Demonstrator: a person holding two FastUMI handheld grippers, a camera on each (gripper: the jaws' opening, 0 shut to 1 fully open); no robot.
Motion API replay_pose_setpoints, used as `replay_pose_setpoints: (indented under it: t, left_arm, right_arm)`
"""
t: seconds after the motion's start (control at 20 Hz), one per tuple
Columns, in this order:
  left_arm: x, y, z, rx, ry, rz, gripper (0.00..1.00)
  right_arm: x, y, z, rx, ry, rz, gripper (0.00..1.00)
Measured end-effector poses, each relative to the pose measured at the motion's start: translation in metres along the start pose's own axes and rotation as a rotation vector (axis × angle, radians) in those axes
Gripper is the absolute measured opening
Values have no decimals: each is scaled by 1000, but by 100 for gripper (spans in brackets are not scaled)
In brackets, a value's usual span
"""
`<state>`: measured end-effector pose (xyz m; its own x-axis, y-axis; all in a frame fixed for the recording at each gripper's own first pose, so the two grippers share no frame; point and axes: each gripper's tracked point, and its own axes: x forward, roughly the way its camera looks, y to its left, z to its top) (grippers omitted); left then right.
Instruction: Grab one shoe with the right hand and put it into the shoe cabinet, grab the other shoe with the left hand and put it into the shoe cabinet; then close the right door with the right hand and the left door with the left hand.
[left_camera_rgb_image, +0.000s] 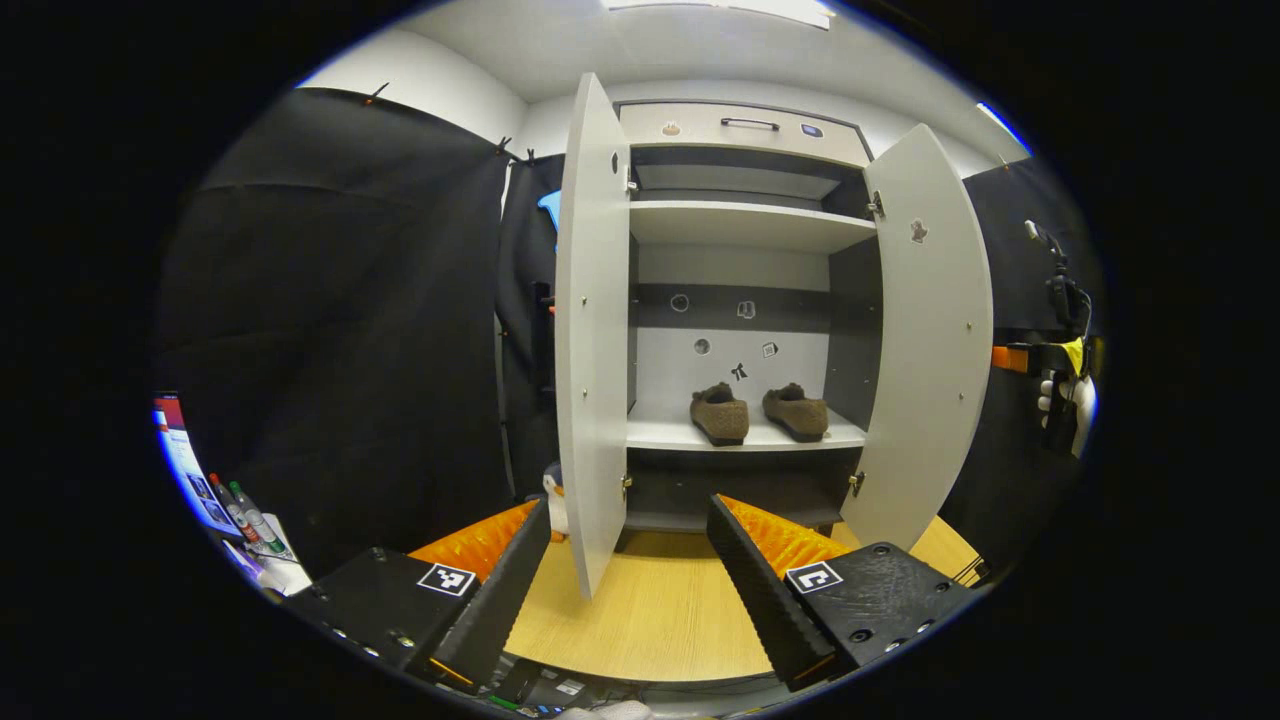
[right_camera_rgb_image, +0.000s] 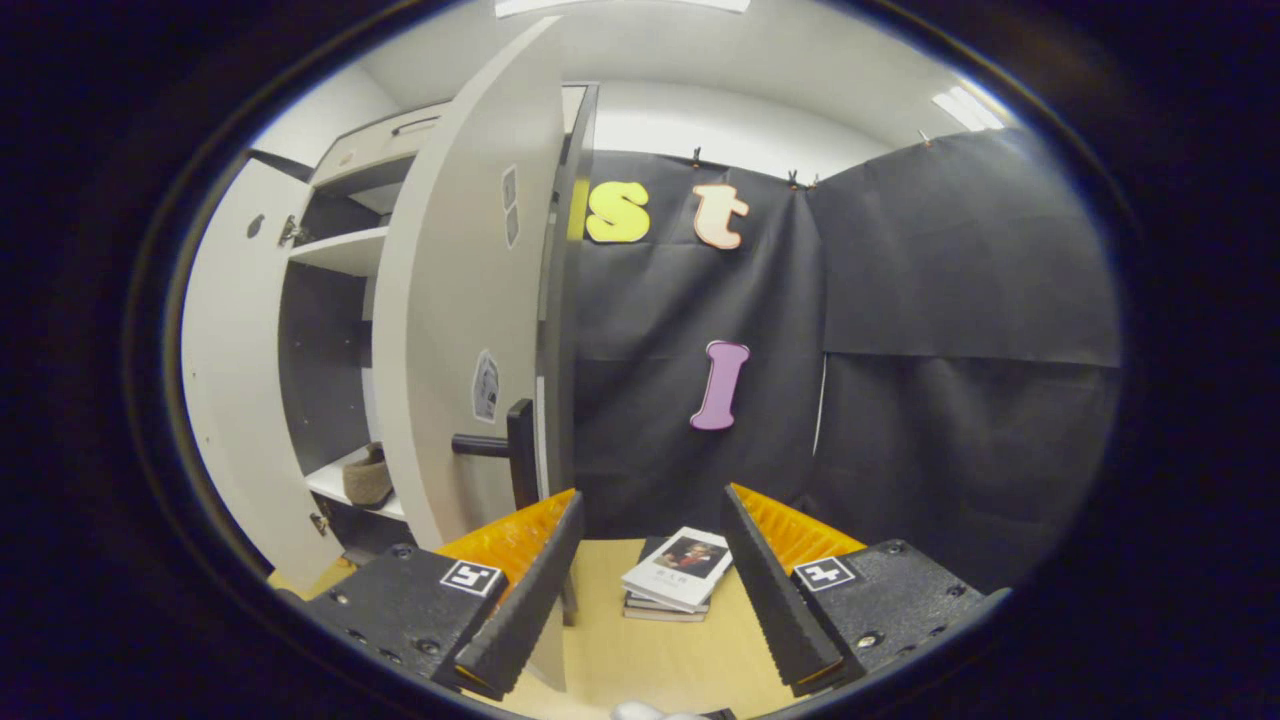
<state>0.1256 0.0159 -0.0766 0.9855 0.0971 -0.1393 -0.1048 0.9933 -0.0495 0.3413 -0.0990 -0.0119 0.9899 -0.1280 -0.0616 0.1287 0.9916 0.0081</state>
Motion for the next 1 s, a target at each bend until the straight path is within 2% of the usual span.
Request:
replay_pose_setpoints:
  t: [0.05, 0.25, 0.35, 0.5, 0.55, 0.65, 0.7, 1.0]
  left_arm:
    - [-2, 3, -1, -2, 4, 4, 97]
    - [-6, 16, 1, -1, 8, 13, 96]
    - [-8, 22, 5, 12, -5, 17, 96]
    - [-5, 30, 7, 28, -7, 23, 97]
    - [-2, 35, 8, 32, -9, 25, 97]
    - [18, 47, 4, 46, -11, 42, 96]
    - [22, 52, 5, 50, -16, 44, 96]
    - [53, 87, 10, 39, -21, 36, 96]
  right_arm:
    - [-2, 4, 0, 1, -2, -4, 92]
    - [-9, 38, -3, 11, -8, 46, 92]
    - [-12, 67, -3, -7, -16, 106, 92]
    - [-19, 129, -9, -47, -12, 237, 92]
    - [-24, 142, -14, -59, -8, 263, 88]
    - [-37, 156, -20, -71, -6, 267, 98]
    - [-48, 160, -24, -69, -3, 269, 100]
    - [-127, 171, -43, -50, 15, 252, 100]
